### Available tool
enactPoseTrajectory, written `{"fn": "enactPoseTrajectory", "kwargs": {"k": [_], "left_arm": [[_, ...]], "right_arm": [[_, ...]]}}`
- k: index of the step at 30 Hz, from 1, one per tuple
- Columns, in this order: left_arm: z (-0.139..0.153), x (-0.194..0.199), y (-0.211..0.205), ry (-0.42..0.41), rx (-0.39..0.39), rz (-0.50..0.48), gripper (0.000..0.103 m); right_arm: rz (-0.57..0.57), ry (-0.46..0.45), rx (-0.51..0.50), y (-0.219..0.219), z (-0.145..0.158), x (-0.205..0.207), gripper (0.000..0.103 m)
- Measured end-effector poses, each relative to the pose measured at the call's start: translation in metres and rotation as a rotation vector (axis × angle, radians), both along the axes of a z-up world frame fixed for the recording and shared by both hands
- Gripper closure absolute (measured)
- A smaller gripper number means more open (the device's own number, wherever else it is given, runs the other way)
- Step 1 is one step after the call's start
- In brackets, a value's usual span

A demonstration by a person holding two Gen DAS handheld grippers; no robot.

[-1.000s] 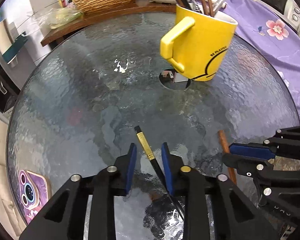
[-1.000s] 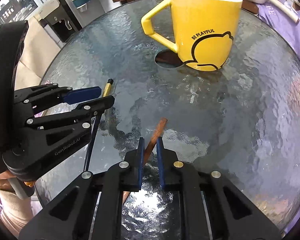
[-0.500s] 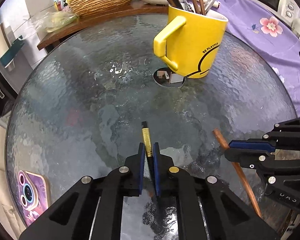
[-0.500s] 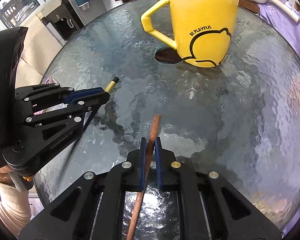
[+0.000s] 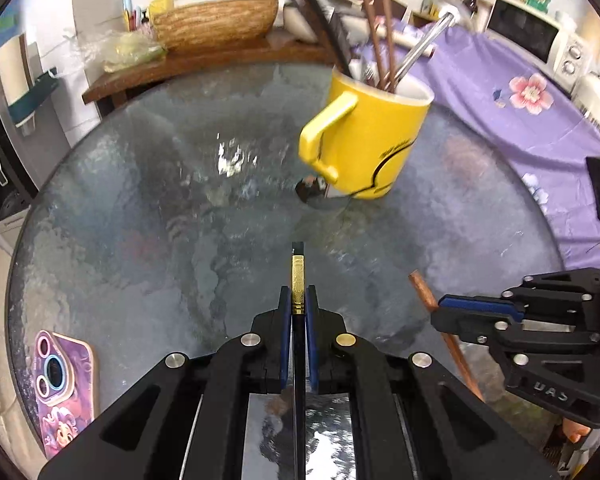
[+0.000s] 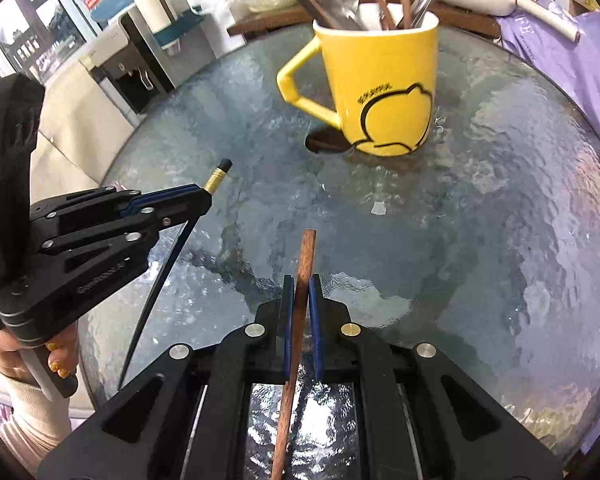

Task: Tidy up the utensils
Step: 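Lift both chopsticks upright and carry them over the yellow mug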

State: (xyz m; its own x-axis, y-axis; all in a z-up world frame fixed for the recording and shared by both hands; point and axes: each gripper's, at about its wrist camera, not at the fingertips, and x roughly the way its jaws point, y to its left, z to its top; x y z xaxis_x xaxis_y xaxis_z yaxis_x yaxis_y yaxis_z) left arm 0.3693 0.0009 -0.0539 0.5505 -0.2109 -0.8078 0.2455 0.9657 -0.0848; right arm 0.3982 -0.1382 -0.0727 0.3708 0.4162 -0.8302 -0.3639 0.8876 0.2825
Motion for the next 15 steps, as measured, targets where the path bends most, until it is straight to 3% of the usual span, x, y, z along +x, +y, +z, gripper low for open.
{"fn": "enactPoseTrajectory", "kwargs": {"k": [15], "left_arm": [[0.073,-0.036,-0.011,-0.206,-0.081,-0.020,0.097]], "right_arm": [[-0.046,-0.216,0.124,-0.030,0.083,-0.038,0.095]]}}
